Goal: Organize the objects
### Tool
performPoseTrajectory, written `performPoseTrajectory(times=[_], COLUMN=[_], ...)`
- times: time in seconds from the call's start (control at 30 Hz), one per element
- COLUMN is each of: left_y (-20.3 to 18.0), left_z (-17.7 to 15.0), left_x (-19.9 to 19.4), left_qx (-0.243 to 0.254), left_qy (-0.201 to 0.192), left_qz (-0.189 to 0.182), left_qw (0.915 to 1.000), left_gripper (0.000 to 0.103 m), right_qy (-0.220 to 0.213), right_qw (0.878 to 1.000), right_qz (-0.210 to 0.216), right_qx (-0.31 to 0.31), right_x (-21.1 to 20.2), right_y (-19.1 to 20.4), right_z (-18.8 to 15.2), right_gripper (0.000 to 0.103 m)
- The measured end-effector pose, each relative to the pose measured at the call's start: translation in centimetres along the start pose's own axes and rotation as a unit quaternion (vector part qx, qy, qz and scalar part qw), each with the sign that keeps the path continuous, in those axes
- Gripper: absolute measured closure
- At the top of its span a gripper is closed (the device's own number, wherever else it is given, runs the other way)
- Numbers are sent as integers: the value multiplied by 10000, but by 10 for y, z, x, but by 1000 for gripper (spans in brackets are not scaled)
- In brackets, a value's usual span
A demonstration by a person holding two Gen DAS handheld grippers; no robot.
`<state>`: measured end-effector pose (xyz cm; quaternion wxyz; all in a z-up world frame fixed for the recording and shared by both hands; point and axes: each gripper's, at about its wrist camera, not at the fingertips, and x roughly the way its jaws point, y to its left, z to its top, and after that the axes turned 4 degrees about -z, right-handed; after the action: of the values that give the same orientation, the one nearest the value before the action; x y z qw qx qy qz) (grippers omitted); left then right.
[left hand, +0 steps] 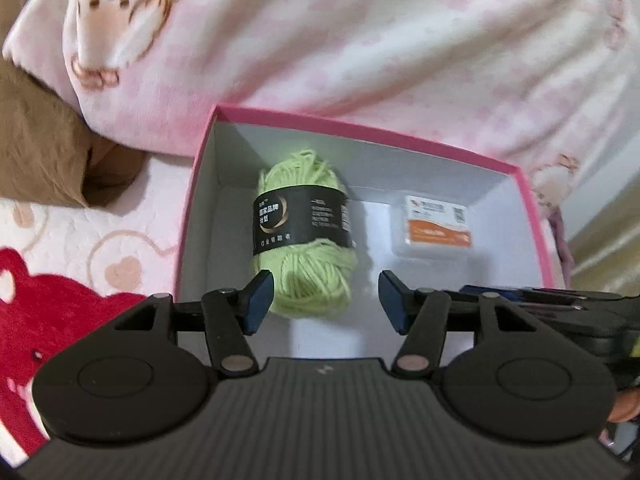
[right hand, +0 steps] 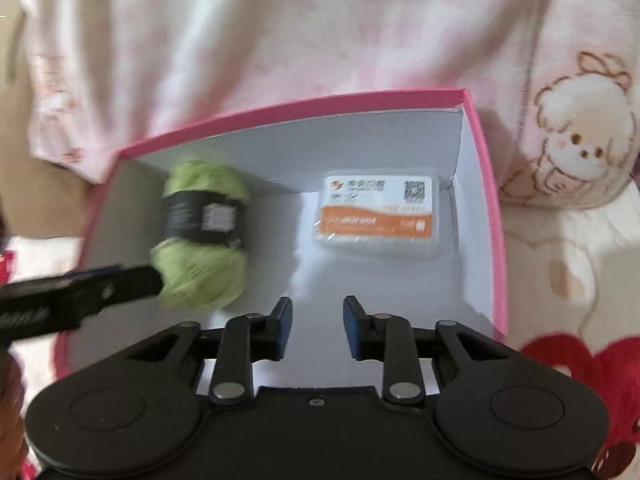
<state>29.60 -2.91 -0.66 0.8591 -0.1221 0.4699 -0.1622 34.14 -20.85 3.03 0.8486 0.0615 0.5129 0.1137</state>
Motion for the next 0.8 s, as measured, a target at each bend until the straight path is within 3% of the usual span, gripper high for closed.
performPoseTrajectory(times=[0.2, 0.33, 0.43, 0.67, 0.8], left_y=[-12, -19, -20, -24, -26], left_z=[-17, -31, -40, -62, -77], left_x=[-48, -82, -106, -149, -153], left_qx=[432, 866, 945, 1212, 1076], left_qy=[128, 186, 304, 419, 416], left_qz=[-44, 234, 135, -59, -63], left_qw=[9990, 9958, 9950, 9917, 9933], left_gripper=[39, 34, 33, 28, 27], right_qy=[-357, -523, -634, -253, -297], right_qw=[9985, 9965, 9944, 9852, 9710], right_qz=[129, 227, 229, -47, -331], right_qx=[-400, -616, -816, -1694, -2351], right_x=[-61, -106, -133, -192, -214], right_y=[-2, -1, 6, 28, 44], right_z=[-36, -59, -73, -95, -111], right_gripper=[54, 51, 50, 45, 39])
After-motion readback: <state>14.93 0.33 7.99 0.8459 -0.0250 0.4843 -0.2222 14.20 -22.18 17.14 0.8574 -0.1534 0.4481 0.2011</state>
